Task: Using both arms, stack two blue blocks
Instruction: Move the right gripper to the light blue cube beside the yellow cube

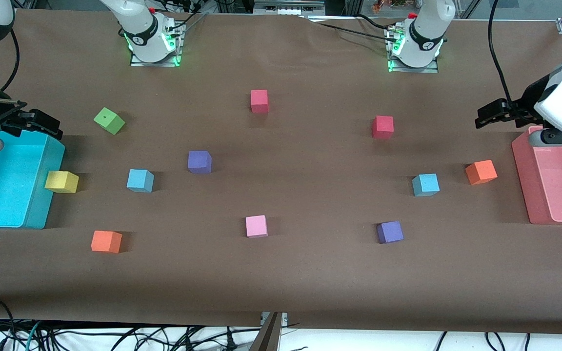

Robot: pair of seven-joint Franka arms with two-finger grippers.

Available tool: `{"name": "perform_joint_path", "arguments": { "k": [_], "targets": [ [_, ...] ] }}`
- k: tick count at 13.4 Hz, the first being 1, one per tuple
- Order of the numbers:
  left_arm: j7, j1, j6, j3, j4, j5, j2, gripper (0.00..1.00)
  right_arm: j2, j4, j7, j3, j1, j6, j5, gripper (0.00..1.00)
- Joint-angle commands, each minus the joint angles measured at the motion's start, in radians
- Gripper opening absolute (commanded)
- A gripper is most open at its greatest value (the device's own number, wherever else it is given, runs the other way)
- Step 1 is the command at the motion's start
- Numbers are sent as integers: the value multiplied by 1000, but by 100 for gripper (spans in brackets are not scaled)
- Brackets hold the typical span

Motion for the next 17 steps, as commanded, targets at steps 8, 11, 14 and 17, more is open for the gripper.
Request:
{"name": "perform_joint_path", "arguments": {
  "k": [8,11,14,17],
  "targets": [
    [-9,8,53,-58,-30,52,-48,100,164,0,0,4,108,35,0,100],
    [-9,13,53,-57,-30,49,-48,100,239,-4,3,4,116,109,4,100],
    [-9,20,53,-54,-32,52,-48,100,279,-49,24,4,113,237,7,100],
    [-9,20,49,-57,-32,53,-49,100,282,-159,170,2,133,375,3,100]
  ]
}}
